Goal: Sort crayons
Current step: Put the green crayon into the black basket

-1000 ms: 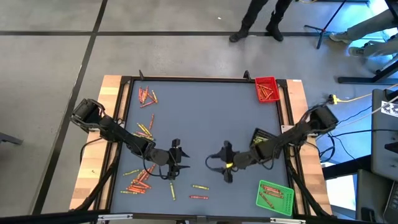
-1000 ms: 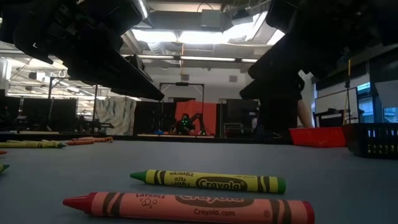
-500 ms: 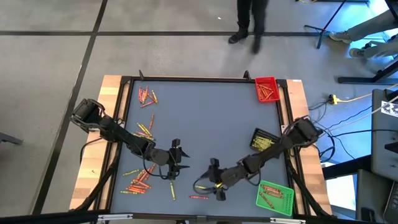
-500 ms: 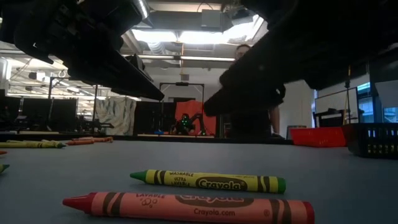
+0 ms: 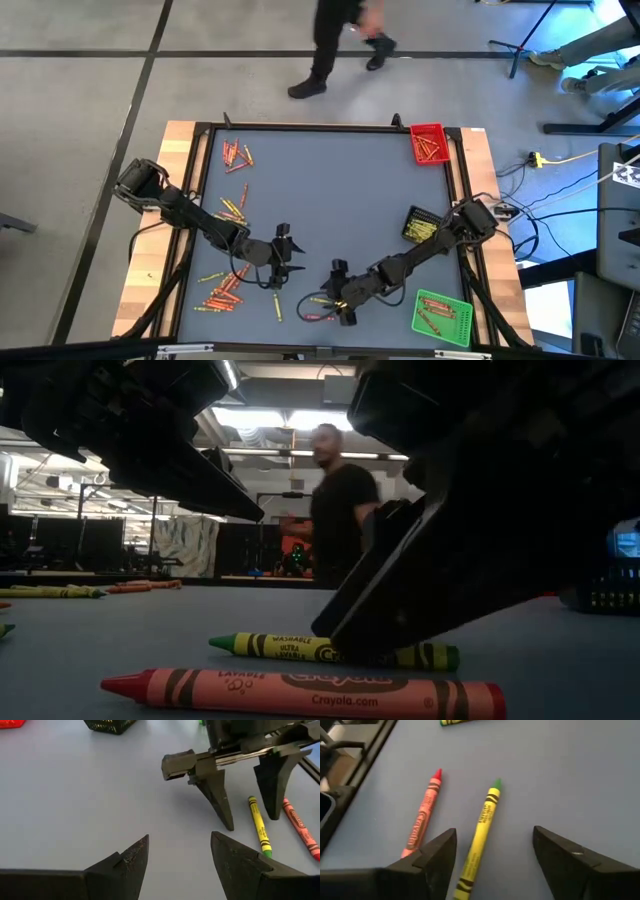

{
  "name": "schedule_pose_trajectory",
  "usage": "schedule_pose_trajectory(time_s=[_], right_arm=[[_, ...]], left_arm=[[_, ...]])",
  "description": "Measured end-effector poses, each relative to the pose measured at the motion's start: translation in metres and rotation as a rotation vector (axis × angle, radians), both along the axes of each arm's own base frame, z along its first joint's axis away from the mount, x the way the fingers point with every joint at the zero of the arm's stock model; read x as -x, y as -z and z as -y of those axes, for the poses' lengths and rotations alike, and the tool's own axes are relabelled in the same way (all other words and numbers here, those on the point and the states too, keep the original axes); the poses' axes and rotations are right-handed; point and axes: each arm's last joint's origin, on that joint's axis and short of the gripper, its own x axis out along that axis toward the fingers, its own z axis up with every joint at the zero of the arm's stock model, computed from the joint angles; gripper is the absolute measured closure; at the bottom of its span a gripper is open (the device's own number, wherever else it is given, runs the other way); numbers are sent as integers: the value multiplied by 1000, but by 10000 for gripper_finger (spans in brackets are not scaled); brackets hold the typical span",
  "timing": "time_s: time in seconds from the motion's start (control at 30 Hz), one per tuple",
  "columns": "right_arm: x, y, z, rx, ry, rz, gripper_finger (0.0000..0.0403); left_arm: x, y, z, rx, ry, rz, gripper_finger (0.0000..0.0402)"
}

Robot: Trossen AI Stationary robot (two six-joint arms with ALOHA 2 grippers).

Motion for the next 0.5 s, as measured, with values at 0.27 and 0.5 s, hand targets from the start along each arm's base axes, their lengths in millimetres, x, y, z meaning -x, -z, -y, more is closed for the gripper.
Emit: schedule_pose_trajectory(time_s=[0.27, 0.5], right_arm=[[2, 4, 3, 71, 28, -32, 257], [4, 6, 6, 136, 52, -44, 350]], left_arm=[[0, 0, 0, 0, 0, 0, 205], [0, 0, 0, 0, -1, 0, 205]])
